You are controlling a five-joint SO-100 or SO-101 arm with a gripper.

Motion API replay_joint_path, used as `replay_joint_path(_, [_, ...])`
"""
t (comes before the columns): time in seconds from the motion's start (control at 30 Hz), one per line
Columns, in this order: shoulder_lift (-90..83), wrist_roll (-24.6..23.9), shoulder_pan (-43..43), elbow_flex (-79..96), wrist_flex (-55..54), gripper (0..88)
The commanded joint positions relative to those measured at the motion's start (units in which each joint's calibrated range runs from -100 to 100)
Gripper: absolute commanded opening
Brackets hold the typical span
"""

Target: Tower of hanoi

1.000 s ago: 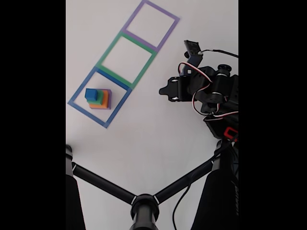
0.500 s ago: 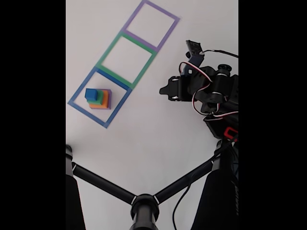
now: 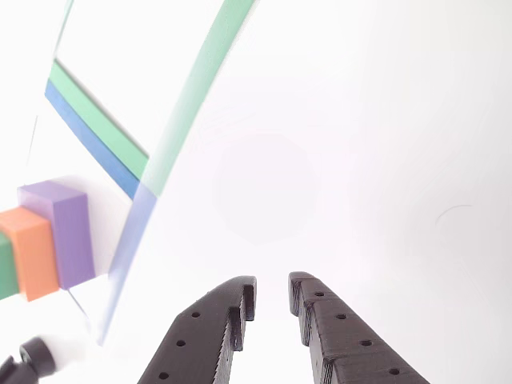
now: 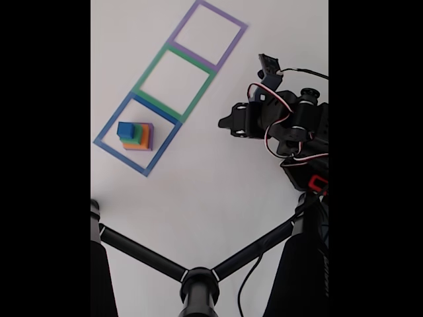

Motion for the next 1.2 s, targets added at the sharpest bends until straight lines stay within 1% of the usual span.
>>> replay_joint_path(0.0, [-0.59, -12.16, 0.46, 0.61, -1.97, 0.0])
replay_joint_path(0.03, [-0.59, -17.23, 0.46, 0.61, -2.13, 0.0])
replay_joint_path(0.1, [-0.59, -24.0, 0.46, 0.61, -1.97, 0.0])
replay_joint_path(0.2, [-0.51, -27.89, 0.37, 0.52, -1.4, 0.0])
replay_joint_path(0.3, [-0.51, -34.82, 1.52, 0.52, -1.4, 0.0])
replay_joint_path(0.37, [-0.51, -38.03, 1.71, 0.52, -1.32, 0.0])
replay_joint_path(0.9, [-0.51, -38.03, 2.67, 0.61, -1.32, 0.1])
replay_joint_path(1.03, [-0.51, -38.03, 3.24, 2.07, -3.75, 0.1])
replay_joint_path(1.07, [-0.59, -38.03, 3.53, 2.52, -2.45, 0.7])
replay_joint_path(1.1, [-0.59, -38.03, 4.01, 2.52, 1.11, 0.5])
replay_joint_path(1.17, [-0.59, -38.03, 4.2, 2.61, 13.82, 0.5])
